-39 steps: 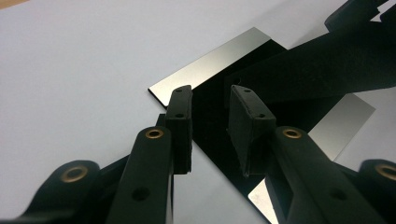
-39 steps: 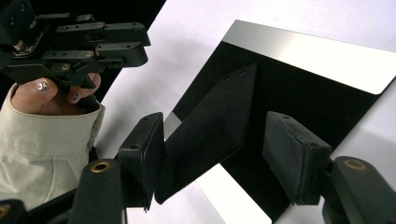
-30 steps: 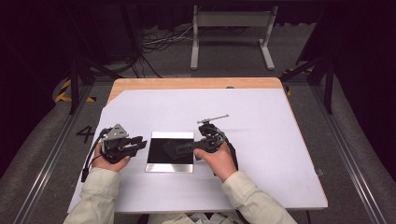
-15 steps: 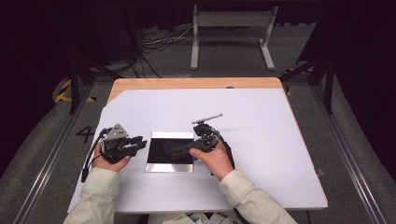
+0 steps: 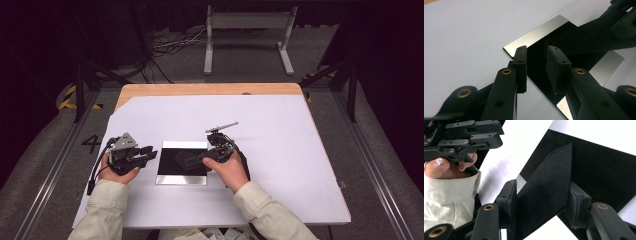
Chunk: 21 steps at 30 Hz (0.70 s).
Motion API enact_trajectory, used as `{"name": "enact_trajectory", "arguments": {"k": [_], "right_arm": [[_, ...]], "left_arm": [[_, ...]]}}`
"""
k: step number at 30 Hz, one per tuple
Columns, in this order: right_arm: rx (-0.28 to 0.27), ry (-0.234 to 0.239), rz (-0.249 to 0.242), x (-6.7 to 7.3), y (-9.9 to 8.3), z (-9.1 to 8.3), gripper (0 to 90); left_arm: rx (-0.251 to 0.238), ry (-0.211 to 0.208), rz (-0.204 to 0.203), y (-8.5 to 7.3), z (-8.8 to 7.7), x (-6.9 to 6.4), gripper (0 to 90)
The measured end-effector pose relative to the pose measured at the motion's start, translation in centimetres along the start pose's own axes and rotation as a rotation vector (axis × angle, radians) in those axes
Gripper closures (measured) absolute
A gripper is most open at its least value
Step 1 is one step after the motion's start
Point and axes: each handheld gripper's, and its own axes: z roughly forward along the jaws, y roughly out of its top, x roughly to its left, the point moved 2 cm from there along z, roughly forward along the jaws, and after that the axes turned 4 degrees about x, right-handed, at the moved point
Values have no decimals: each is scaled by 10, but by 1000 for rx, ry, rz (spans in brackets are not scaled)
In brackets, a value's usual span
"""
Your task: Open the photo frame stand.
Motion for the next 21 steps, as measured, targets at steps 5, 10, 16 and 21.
{"name": "enact_trajectory", "arguments": {"k": [5, 10, 16, 21], "right_arm": [[4, -3, -2, -1, -1, 0, 528], [10, 2, -12, 0, -2, -3, 568], [22, -3, -45, 5, -4, -7, 608], [29, 1, -55, 7, -6, -9, 635]], "left_arm": [[1, 1, 3, 0, 0, 0, 705], [0, 0, 0, 0, 0, 0, 705], [-3, 5, 3, 0, -1, 0, 704], [-22, 36, -28, -1, -6, 6, 702]]}}
